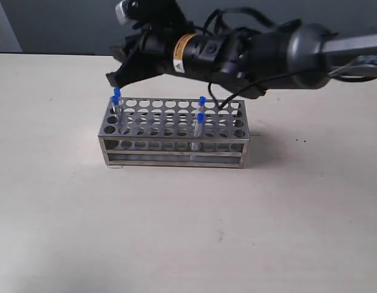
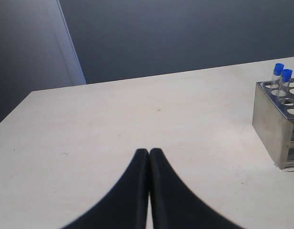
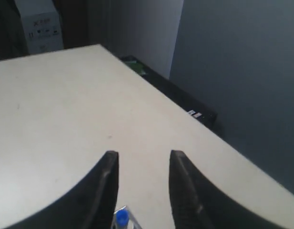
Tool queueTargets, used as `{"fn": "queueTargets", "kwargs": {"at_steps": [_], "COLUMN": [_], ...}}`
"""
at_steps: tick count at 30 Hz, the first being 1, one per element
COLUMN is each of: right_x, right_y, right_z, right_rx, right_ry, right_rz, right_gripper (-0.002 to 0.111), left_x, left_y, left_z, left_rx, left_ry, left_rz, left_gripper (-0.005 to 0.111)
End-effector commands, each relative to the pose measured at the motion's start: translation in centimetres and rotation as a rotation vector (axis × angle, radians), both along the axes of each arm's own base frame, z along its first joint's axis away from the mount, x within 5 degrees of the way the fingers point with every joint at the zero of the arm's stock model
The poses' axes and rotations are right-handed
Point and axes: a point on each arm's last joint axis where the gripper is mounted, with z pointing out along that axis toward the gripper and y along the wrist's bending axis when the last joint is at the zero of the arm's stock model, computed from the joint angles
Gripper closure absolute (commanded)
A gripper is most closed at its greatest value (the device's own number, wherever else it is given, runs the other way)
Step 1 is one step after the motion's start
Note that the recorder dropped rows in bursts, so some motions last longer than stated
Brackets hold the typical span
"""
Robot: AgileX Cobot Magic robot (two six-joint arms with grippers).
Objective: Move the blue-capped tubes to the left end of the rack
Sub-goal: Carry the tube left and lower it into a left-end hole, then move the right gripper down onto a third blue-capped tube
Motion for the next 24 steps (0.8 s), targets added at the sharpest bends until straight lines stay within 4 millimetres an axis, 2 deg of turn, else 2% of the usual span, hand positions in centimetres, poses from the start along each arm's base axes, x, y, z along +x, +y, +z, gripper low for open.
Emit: {"fn": "queueTargets", "kwargs": {"at_steps": [1, 3, 7, 8, 11, 17, 24], "right_x": [-1.9, -3.9, -6.8, -8.0, -8.5, -8.1, -7.2], "right_y": [-5.1, -8.3, -10.8, -11.8, -13.1, -13.3, -12.4], "right_z": [3.4, 2.9, 1.4, 0.2, -1.7, -5.3, -8.9], "right_rx": [0.006, 0.013, 0.115, 0.176, 0.204, 0.089, 0.095], "right_ry": [-0.042, -0.016, -0.002, -0.011, 0.004, 0.041, 0.081], "right_rz": [-0.058, -0.073, -0.045, -0.048, -0.131, -0.171, -0.176], "right_gripper": [0.073, 0.073, 0.073, 0.073, 0.073, 0.073, 0.072], "left_x": [0.0, 0.0, 0.0, 0.0, 0.0, 0.0, 0.0], "left_y": [-0.1, -0.1, -0.1, -0.1, -0.1, -0.1, -0.1], "left_z": [0.2, 0.2, 0.2, 0.2, 0.2, 0.2, 0.2], "left_rx": [-0.004, -0.004, -0.004, -0.004, -0.004, -0.004, -0.004], "left_ry": [-0.011, -0.011, -0.011, -0.011, -0.011, -0.011, -0.011], "left_rz": [-0.009, -0.009, -0.009, -0.009, -0.009, -0.009, -0.009], "left_gripper": [0.106, 0.106, 0.106, 0.106, 0.106, 0.106, 0.106]}}
